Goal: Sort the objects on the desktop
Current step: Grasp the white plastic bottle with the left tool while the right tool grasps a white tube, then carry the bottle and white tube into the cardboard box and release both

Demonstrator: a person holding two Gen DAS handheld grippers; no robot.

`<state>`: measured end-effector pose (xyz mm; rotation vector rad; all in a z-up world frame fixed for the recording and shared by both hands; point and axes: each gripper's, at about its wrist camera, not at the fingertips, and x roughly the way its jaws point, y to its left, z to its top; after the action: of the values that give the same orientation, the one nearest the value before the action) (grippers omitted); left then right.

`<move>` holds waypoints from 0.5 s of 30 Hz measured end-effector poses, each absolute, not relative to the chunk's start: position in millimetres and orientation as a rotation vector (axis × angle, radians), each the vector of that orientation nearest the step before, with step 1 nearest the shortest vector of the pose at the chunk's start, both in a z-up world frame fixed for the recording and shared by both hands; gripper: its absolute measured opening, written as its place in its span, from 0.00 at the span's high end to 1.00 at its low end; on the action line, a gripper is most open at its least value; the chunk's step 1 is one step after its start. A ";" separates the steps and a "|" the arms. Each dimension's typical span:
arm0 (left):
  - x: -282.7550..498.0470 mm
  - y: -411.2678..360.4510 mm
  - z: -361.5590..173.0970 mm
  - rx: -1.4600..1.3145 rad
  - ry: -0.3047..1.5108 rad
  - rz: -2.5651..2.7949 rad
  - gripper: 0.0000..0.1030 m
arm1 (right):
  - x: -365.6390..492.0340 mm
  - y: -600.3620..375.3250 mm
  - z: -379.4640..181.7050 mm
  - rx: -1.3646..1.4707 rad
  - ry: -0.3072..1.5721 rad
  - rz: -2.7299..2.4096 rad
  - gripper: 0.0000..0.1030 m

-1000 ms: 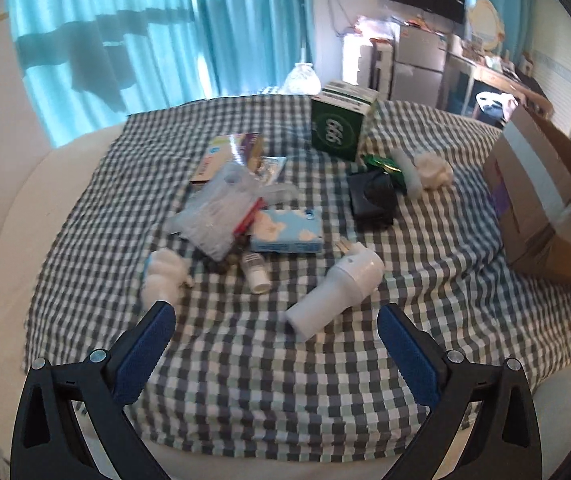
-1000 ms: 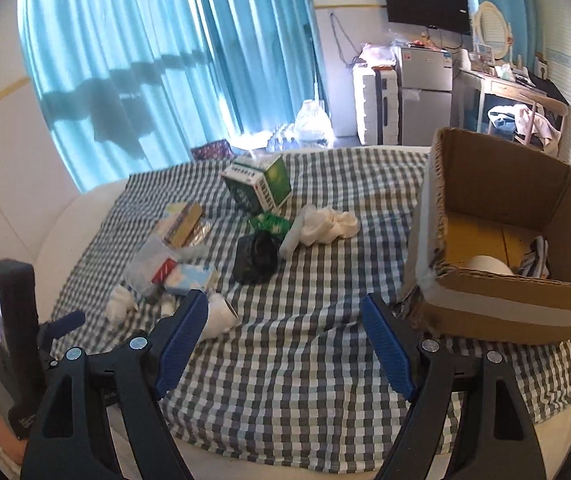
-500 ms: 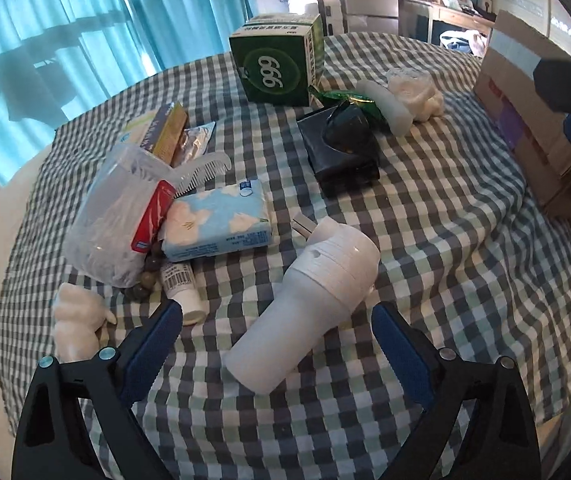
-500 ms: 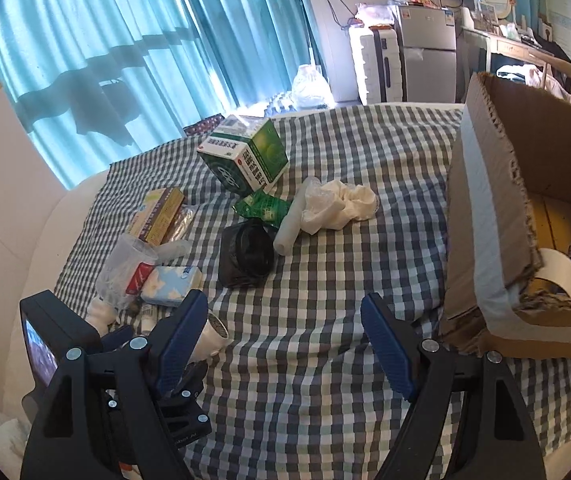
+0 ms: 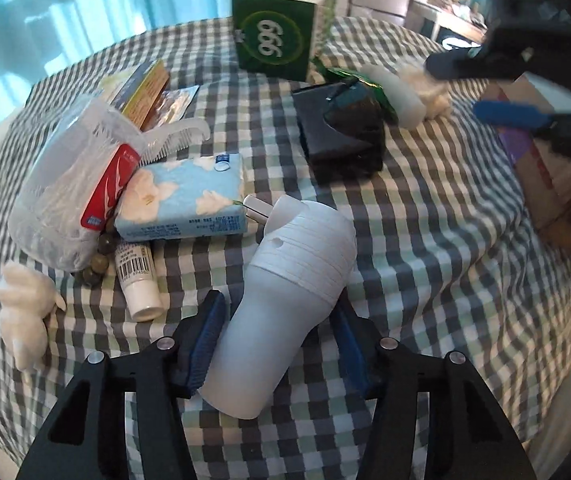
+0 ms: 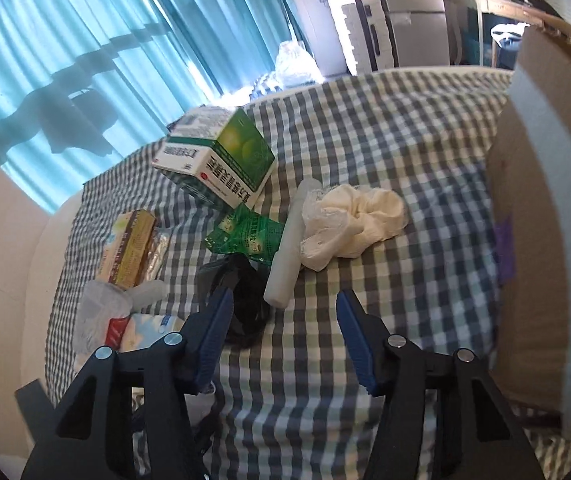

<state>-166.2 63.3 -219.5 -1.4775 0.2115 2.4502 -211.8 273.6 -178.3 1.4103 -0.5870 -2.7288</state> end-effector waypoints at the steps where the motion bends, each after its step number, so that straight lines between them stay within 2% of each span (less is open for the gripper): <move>1: -166.6 62.2 -219.5 -1.479 0.193 2.454 0.46 | -218.1 272.3 -184.1 1.414 -0.594 -2.729 0.48; 5: -167.1 59.7 -223.5 -1.479 0.170 2.447 0.46 | -236.9 271.0 -202.7 1.473 -0.610 -2.713 0.51; 7: -168.0 58.6 -223.9 -1.481 0.156 2.440 0.47 | -245.9 270.4 -210.8 1.512 -0.608 -2.692 0.62; 9: -168.0 57.4 -223.5 -1.484 0.142 2.436 0.47 | -251.9 270.5 -218.2 1.555 -0.602 -2.664 0.85; 15: -166.5 56.6 -218.3 -1.488 0.126 2.427 0.51 | -232.7 271.8 -212.7 1.548 -0.586 -2.658 0.86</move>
<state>-166.5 56.6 -218.3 -1.4876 0.1259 2.4268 -232.7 271.8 -212.7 1.5483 -0.5859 -2.6575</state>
